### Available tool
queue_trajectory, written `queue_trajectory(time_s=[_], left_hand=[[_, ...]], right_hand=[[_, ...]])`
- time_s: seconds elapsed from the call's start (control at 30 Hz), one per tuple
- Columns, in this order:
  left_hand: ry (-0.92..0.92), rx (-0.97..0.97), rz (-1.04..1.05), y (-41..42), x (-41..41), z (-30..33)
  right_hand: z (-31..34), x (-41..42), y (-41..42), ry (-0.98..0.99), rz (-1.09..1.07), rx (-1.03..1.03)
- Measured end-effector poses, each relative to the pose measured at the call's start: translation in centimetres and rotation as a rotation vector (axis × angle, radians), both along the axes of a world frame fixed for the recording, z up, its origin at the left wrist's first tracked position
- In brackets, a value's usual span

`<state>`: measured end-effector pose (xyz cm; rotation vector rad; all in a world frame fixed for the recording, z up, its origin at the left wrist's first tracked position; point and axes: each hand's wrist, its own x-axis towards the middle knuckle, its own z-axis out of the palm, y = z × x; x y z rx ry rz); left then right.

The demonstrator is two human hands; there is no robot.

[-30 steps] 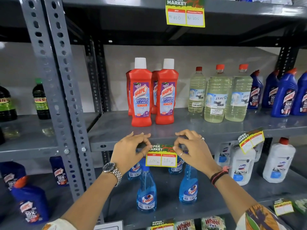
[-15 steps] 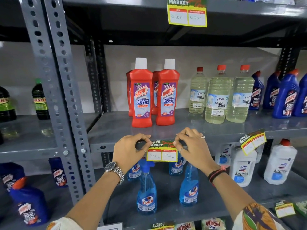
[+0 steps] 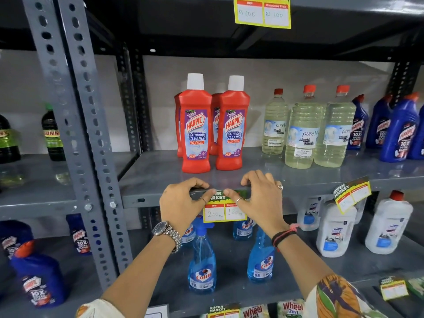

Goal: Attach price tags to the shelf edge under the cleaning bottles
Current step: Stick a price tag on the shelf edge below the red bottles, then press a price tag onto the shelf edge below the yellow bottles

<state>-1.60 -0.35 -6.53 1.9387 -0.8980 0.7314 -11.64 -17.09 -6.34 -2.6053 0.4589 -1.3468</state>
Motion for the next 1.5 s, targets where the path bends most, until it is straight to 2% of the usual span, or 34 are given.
queue_trajectory(time_s=[0.2, 0.37, 0.47, 0.6, 0.8, 0.93, 1.2, 1.3, 1.37, 1.5], left_hand=[[-0.038, 0.037, -0.013, 0.0, -0.1, -0.7], [-0.043, 0.044, 0.001, -0.3, -0.9, -0.9], [-0.119, 0.09, 0.044, -2.0, -2.4, -0.8], [-0.178, 0.186, -0.021, -5.9, -4.6, -0.6], [-0.187, 0.228, -0.081, -14.0, -8.7, -0.3], [-0.152, 0.263, -0.11, -20.1, -11.3, -0.2], [-0.075, 0.255, 0.075, -26.9, -14.6, -0.7], [-0.099, 0.35, 0.112, -27.3, -15.1, -0.9], [-0.099, 0.37, 0.107, -27.4, -15.1, -0.6], [-0.043, 0.256, 0.015, -26.9, -15.0, 0.6]], right_hand=[[-0.2, -0.7, -1.6, -0.002, 0.145, 0.039], [0.1, -1.7, -2.6, 0.072, 0.227, 0.059], [0.8, -3.3, -4.3, 0.129, 0.332, 0.135], [1.8, -7.6, -10.2, 0.044, 0.262, 0.104], [2.3, -14.1, -21.8, -0.096, 0.11, 0.137], [1.9, -16.1, -27.0, -0.032, 0.169, 0.18], [0.1, -15.7, -30.4, 0.001, 0.371, 0.186], [-0.1, -15.7, -30.3, -0.026, 0.357, 0.167], [-0.2, -15.7, -30.2, -0.025, 0.355, 0.187], [0.0, -15.7, -30.0, -0.006, 0.304, 0.222]])
